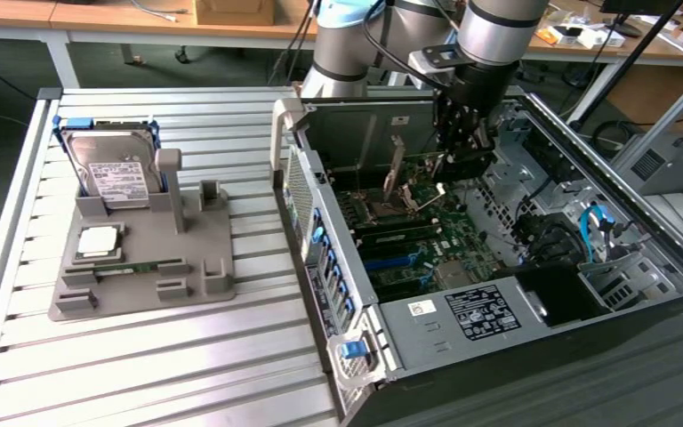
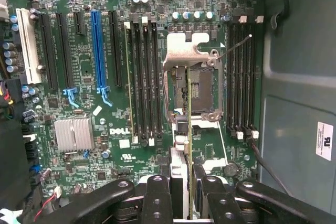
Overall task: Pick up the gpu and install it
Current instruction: 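Insert the gpu into the slot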
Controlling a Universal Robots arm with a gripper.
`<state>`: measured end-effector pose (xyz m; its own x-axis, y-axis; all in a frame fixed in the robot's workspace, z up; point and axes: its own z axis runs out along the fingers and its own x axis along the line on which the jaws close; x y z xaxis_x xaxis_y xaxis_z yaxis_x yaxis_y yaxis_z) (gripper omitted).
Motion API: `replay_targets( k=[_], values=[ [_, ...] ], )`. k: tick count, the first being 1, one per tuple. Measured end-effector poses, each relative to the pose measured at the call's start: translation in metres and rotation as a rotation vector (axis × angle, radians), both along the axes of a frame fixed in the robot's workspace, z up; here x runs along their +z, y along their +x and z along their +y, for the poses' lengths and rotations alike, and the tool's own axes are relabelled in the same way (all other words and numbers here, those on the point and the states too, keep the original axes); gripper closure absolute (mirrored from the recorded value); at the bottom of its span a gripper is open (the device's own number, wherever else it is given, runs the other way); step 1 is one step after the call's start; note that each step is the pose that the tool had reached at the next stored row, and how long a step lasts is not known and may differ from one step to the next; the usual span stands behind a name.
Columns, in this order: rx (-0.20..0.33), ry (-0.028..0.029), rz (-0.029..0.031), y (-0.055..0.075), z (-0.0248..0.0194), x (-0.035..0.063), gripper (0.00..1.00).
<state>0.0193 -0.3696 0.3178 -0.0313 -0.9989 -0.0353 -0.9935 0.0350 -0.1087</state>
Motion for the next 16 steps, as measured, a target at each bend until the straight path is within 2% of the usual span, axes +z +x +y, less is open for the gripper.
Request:
replay_targets(
  k=[16],
  values=[
    [0.085,0.0,0.0,0.0,0.0,0.0,0.73]
  ],
)
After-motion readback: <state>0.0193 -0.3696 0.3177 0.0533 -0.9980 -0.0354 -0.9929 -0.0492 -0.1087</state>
